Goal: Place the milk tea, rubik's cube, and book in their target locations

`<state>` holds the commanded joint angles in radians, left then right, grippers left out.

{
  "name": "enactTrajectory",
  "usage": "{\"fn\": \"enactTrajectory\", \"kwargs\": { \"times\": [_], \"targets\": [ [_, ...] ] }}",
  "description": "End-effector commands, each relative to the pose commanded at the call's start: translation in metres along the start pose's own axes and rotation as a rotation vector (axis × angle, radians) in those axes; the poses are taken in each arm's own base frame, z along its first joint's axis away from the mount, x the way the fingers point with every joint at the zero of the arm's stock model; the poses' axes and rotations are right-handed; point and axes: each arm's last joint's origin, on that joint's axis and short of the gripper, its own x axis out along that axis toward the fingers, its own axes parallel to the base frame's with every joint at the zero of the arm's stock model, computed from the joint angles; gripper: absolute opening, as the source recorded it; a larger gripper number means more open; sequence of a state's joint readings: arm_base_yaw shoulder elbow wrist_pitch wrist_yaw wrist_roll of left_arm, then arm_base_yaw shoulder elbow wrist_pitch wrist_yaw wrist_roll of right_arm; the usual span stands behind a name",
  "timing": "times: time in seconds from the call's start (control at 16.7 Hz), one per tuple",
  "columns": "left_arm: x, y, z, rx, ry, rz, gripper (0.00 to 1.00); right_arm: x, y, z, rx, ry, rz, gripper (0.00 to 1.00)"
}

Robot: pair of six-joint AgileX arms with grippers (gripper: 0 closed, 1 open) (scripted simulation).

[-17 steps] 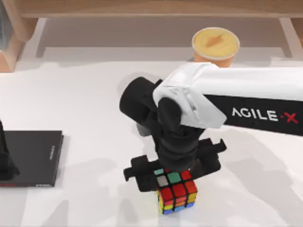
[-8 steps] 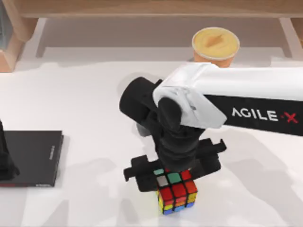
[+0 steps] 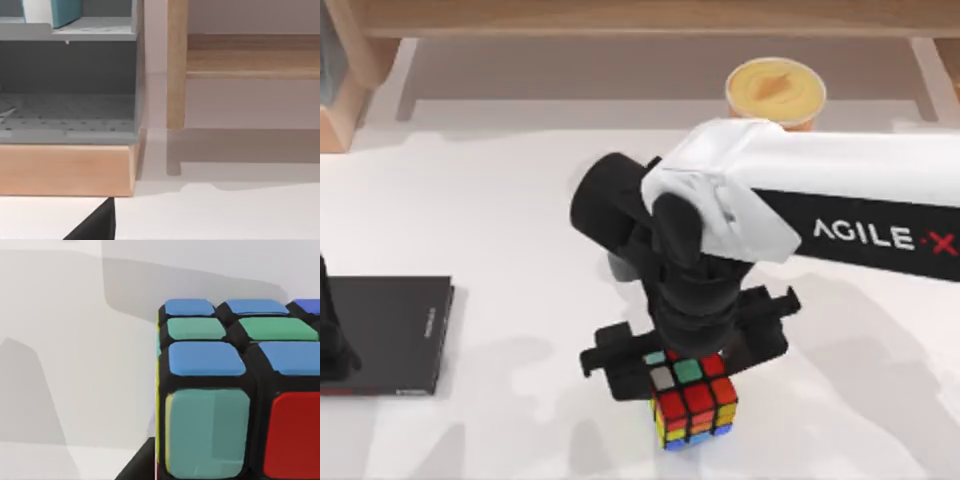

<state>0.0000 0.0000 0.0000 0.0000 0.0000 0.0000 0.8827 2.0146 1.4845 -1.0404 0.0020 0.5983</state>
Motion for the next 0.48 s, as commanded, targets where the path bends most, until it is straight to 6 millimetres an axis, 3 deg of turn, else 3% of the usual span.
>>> {"fn": "enactTrajectory", "kwargs": {
  "times": [0.24,0.48],
  "targets": [
    [0.000,0.000,0.000,0.000,0.000,0.000,1.00,-0.016,0.000,0.000,0.001,0.000,0.000,0.00],
    [0.000,0.000,0.000,0.000,0.000,0.000,1.00,-0.015,0.000,0.000,0.002,0.003,-0.001,0.00]
  ]
}}
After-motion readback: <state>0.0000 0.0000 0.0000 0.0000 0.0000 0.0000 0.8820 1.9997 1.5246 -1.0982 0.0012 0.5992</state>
